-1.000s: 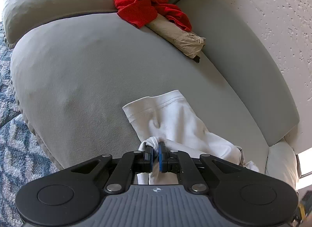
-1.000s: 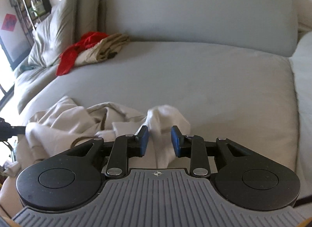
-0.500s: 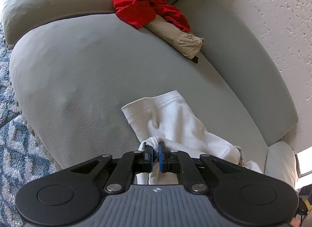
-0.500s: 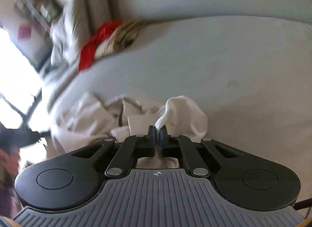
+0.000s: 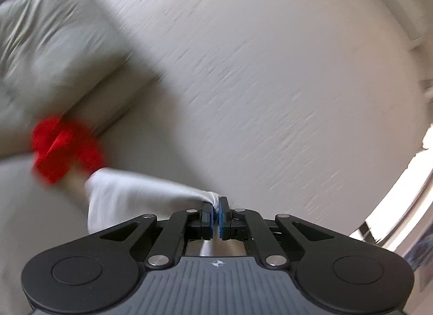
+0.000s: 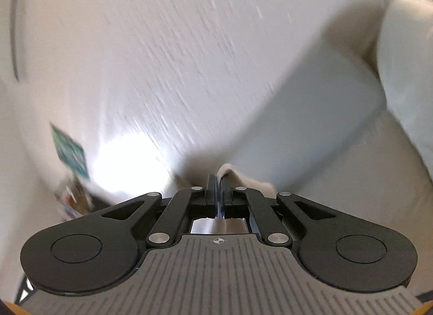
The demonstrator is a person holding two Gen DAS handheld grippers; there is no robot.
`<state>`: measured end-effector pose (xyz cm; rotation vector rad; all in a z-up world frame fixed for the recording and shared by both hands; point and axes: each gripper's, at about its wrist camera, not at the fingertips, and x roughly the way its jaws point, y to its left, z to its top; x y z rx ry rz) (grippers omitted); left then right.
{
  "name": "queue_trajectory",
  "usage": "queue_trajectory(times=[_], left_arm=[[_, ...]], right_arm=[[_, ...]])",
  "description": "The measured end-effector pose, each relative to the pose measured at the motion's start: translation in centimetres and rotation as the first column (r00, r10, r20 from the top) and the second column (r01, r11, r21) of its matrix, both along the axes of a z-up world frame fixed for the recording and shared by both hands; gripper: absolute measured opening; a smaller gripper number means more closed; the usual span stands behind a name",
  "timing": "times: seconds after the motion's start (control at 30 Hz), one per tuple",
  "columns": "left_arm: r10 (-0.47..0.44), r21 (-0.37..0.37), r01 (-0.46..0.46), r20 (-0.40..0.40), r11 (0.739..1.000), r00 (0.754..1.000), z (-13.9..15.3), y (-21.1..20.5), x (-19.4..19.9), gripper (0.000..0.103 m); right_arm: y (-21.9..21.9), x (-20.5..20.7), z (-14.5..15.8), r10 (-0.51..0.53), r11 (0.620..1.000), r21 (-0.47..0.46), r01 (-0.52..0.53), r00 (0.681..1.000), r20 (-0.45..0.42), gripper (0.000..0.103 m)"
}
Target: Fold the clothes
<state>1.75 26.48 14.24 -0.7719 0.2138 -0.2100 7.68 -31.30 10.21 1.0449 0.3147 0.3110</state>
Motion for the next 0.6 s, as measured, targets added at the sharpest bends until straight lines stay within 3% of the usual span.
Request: queue_trajectory(times=[0.07,0.13,0.23,0.27,0.33,0.37,0.4,0.47,0.5,0.6], left_arm=[[0.016,0.049,-0.014,-0.035,0.999,0.999,2.4,-0.9,-0.8,0.001],[-0.024,0.039,0.023,0.019,0.999,1.0,3.6,-1.6,-2.1,0.001],[-0.059,-0.047,0.069,0.18,0.996,0.982,5.0,-1.7,-5.1,0.001],[-0.052,-0.036,0.061,0.199,0.998,0.979,5.5,-2.0,-5.4,0.001],[-0.037,-0.003,0.039,0.227,0.999,0.973,6.4,-2.7,-6.0,0.001],[-0.052,0.018,0.049,0.196,0.999,0.979,6.3,-3.3,-5.6,0.001],[-0.068,0.039,0.063,0.159,0.997,0.985,6.1,-3.8,-5.1,0.001],[-0.111,0.067,0.107,0.068,0.992,0.991,4.6,-5.3,-3.9,0.001],[-0.121,0.101,0.117,0.03,0.988,0.992,3.6,-6.2,-3.6,0.001],[-0.141,0.196,0.149,-0.051,0.969,0.989,1.3,-8.9,-3.1,0.001]], right_arm=[[-0.1,-2.3,2.6,-0.003,0.999,-0.043,0.001,0.999,-0.033,0.001],[0.0,-4.7,5.0,0.008,0.996,-0.093,-0.013,0.998,-0.054,0.001],[-0.4,-10.0,8.9,-0.039,0.991,-0.125,0.057,0.989,0.14,0.0],[-0.6,-11.8,10.2,-0.054,0.988,-0.131,0.082,0.977,0.206,0.0],[-0.8,-15.2,12.9,-0.1,0.971,-0.175,0.162,0.942,0.32,0.0],[-0.9,-16.7,14.3,-0.131,0.952,-0.211,0.22,0.92,0.369,0.0],[-0.9,-17.2,15.0,-0.123,0.942,-0.246,0.227,0.918,0.377,0.0],[-1.0,-16.2,14.3,-0.079,0.944,-0.285,0.169,0.95,0.301,0.003],[-0.7,-15.3,12.8,-0.032,0.941,-0.321,0.111,0.97,0.241,0.009],[0.7,-12.9,6.2,0.085,0.929,-0.363,-0.069,0.996,0.026,0.01]])
